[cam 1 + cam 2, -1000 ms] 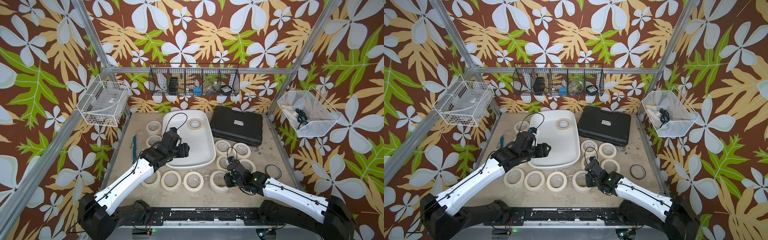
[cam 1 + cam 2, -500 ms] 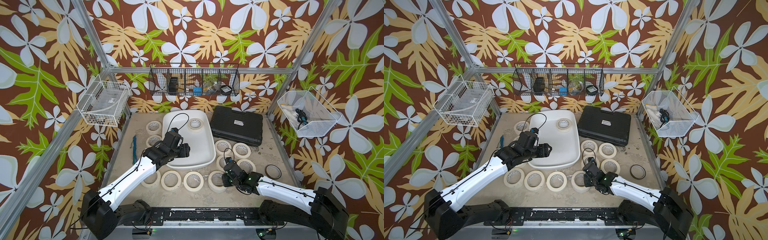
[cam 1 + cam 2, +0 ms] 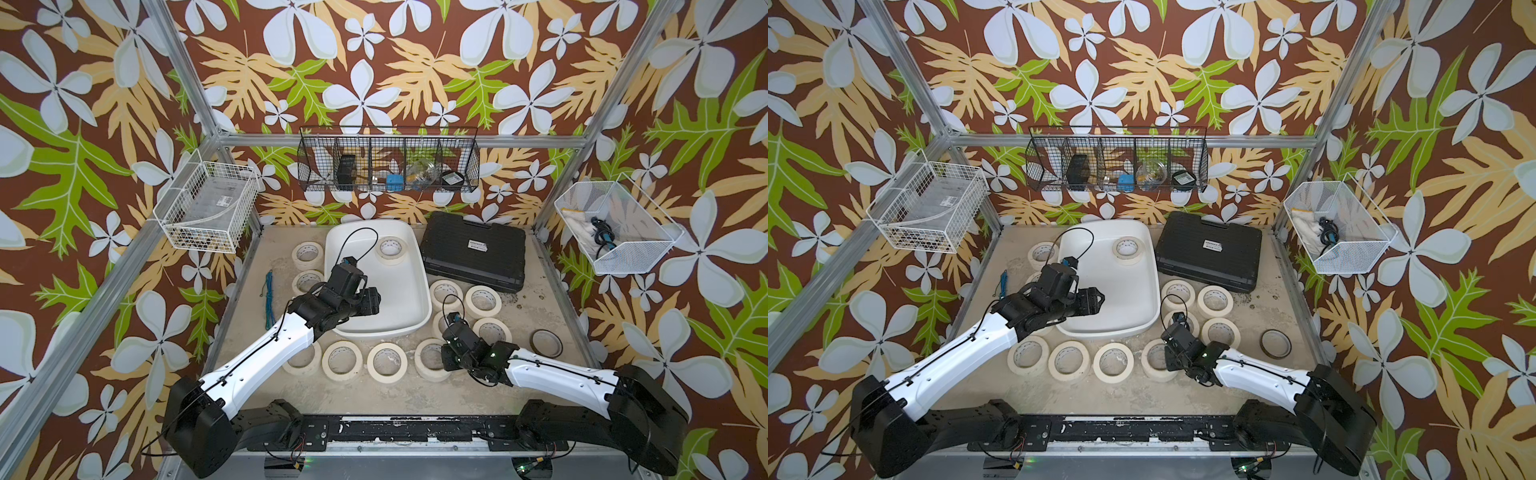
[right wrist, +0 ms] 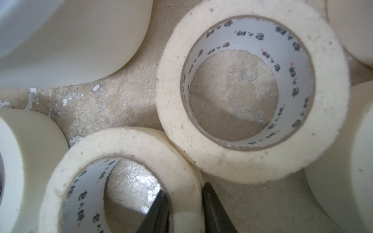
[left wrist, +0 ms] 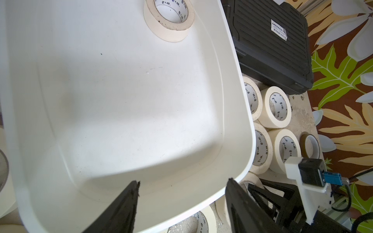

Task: Take out the art tape in the storage box
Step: Place the art tape at the center of the board, then pick up the art tape from the storage box.

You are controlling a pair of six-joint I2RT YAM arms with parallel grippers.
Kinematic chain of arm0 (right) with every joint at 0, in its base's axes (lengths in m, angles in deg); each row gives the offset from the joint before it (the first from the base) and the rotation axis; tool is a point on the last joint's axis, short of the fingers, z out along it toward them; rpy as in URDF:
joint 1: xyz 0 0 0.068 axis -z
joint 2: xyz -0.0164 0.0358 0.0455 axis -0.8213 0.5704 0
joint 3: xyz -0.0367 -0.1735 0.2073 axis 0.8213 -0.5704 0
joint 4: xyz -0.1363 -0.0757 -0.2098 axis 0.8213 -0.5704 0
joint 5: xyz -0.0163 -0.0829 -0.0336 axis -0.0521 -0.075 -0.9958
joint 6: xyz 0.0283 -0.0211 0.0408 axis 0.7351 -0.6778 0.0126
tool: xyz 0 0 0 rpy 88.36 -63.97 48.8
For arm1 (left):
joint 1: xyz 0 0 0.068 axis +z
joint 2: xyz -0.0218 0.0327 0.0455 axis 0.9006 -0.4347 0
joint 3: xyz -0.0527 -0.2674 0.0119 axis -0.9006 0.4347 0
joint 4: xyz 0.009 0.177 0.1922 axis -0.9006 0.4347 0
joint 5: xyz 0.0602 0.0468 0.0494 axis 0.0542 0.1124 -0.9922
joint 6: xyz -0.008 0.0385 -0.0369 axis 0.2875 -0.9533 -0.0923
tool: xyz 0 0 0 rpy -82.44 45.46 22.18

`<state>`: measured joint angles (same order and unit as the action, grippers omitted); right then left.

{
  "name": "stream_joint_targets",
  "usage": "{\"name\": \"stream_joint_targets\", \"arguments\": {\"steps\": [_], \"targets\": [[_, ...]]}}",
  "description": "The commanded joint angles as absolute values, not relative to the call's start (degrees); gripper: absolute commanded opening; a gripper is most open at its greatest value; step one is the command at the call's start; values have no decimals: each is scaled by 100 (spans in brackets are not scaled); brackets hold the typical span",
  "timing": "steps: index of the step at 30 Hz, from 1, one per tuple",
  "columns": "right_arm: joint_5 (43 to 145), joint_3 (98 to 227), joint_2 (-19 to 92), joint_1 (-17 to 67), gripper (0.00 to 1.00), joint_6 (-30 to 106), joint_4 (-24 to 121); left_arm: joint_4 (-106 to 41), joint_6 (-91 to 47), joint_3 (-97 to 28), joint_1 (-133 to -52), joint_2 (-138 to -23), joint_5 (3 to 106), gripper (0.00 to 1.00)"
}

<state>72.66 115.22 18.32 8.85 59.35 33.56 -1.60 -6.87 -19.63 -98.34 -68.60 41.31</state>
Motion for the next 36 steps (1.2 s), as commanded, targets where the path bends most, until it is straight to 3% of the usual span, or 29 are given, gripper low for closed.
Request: {"name": "stream_joint_targets", "arguments": {"steps": [1, 14, 36], "targets": [[7151, 11599, 1758, 888, 34, 5917, 3407, -295, -654, -1929, -9823, -6930, 4184, 71], [7498, 12456, 1100, 882, 42, 5818, 2263, -369, -798, -2713, -9615, -7934, 3961, 71], [7911, 13067, 693, 887, 50, 5811, 1512, -251, -515, -6354, -8840, -11846, 3871, 70]]}}
